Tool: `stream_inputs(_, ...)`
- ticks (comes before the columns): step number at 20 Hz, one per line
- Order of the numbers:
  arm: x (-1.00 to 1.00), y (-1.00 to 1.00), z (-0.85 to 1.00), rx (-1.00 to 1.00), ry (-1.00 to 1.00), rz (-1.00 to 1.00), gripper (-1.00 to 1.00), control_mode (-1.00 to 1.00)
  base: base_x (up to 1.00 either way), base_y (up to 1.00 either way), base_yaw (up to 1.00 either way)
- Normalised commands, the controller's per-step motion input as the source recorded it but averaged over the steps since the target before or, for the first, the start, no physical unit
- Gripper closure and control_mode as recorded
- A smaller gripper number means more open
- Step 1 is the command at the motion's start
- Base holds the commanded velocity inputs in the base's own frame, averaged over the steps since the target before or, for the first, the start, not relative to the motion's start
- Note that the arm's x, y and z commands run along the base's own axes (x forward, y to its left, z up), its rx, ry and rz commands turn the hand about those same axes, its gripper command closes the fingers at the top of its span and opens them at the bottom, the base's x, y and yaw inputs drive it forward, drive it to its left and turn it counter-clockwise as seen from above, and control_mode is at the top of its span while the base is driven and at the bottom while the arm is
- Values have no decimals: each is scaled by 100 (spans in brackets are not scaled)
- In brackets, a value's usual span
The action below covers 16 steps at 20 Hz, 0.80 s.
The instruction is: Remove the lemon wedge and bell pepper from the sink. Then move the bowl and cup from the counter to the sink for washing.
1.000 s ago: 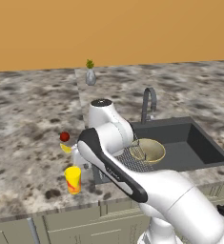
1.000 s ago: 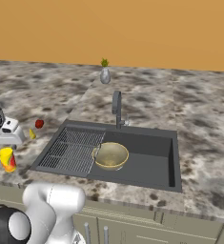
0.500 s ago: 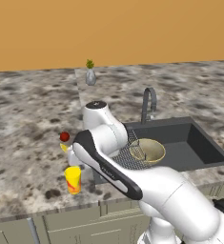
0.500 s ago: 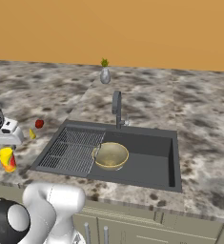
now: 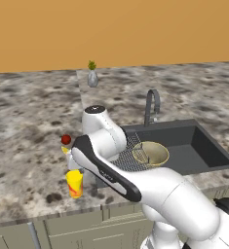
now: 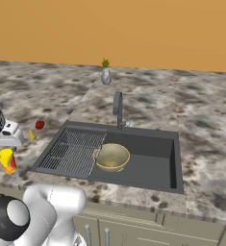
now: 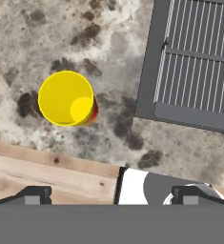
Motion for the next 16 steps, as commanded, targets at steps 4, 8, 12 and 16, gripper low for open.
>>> stream_inputs(4, 10, 8, -10, 0, 0, -3, -100, -100, 0, 0, 0)
stream_inputs(8, 11, 7, -11, -1, 0, -3, -100, -100, 0, 0, 0)
stream_inputs(12, 8, 6, -8, -1, 0, -3, -100, -100, 0, 0, 0)
stream_inputs(16, 7, 5, -8, -1, 0, -4, -100, -100, 0, 0, 0)
